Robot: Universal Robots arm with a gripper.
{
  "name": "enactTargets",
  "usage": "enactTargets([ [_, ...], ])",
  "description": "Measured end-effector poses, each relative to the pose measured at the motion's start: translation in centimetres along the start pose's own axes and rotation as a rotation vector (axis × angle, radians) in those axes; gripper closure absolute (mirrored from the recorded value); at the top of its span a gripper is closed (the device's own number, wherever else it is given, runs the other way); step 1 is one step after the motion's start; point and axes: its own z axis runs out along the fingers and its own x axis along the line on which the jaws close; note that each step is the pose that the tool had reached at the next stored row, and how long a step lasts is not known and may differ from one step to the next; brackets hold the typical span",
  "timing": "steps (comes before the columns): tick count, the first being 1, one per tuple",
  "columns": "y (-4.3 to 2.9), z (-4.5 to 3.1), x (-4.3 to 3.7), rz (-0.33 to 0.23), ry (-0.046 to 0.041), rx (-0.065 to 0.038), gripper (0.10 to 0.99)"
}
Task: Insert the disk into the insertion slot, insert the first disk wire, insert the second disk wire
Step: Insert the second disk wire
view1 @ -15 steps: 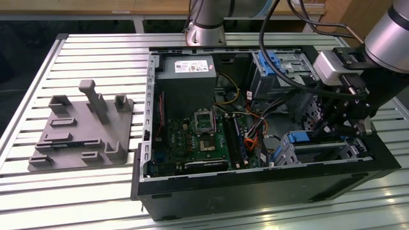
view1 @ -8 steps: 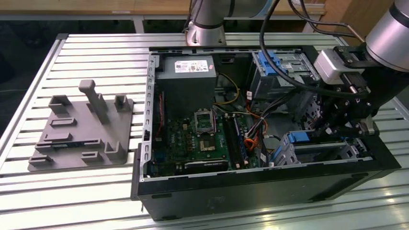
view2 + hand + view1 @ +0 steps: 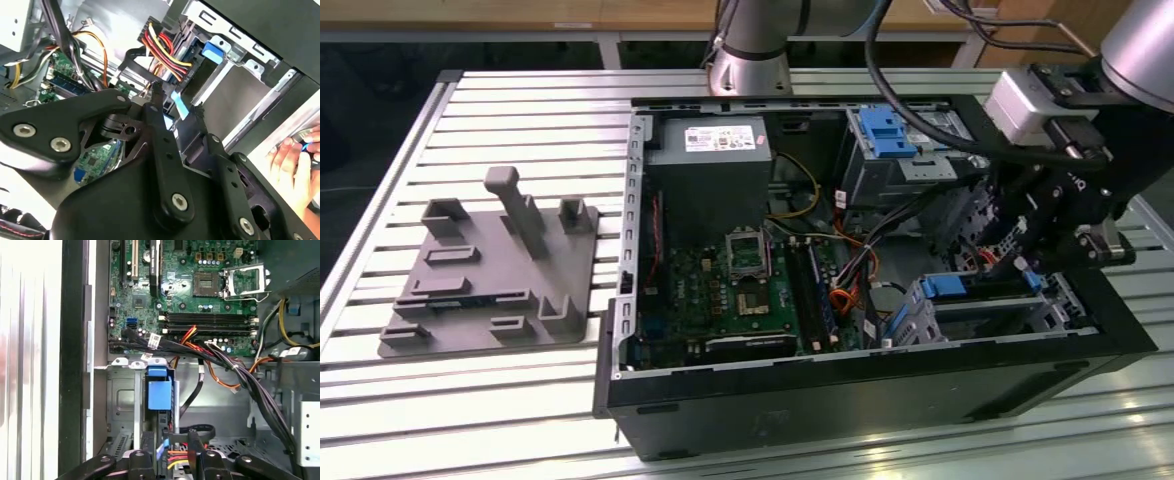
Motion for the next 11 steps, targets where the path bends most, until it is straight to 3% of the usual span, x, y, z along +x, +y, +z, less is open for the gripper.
enactTargets([
  [4,0.16,-0.46,-0.6,0.005,0.0001,0.006,0.702],
  [6,0.22,-0.46,-0.77,0.006,-0.0001,0.007,0.824],
  [8,0.22,-0.46,-0.84,0.007,-0.0001,0.007,0.824],
  [11,0.24,-0.47,-0.88,0.008,0.0001,0.008,0.984],
])
